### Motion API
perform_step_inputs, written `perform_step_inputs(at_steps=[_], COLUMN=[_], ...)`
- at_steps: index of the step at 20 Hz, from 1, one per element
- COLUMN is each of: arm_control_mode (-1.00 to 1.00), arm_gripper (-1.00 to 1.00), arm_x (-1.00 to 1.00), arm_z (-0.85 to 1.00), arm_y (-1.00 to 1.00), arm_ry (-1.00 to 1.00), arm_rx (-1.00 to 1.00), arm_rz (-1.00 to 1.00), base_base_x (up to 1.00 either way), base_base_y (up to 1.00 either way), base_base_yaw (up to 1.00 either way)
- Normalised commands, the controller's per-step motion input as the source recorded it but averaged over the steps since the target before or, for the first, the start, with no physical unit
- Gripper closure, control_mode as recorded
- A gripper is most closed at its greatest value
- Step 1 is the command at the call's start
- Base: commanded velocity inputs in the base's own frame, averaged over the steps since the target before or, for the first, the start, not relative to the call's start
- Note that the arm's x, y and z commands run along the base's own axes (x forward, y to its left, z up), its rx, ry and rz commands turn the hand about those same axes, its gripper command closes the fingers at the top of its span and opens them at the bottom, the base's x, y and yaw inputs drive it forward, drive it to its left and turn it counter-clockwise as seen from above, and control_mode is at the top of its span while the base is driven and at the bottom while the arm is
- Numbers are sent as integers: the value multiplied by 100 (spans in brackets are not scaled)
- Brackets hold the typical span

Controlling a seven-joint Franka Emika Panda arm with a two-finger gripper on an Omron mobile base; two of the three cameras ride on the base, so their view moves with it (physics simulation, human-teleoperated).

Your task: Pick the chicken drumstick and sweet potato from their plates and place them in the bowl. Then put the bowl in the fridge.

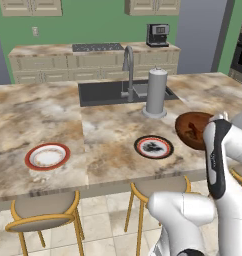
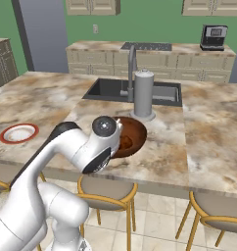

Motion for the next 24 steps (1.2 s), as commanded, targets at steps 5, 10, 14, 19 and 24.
perform_step_inputs(at_steps=[5,10,14,19,24], arm_control_mode=[-100,-100,-100,-100,100], arm_gripper=[100,100,100,100,100], arm_x=[0,0,0,0,0], arm_z=[4,0,0,0,0], arm_y=[24,3,0,0,0], arm_ry=[-1,1,0,0,0], arm_rx=[0,0,0,0,0], arm_rz=[0,0,0,0,0], base_base_x=[0,0,0,0,0], base_base_y=[0,0,0,0,0], base_base_yaw=[0,0,0,0,0])
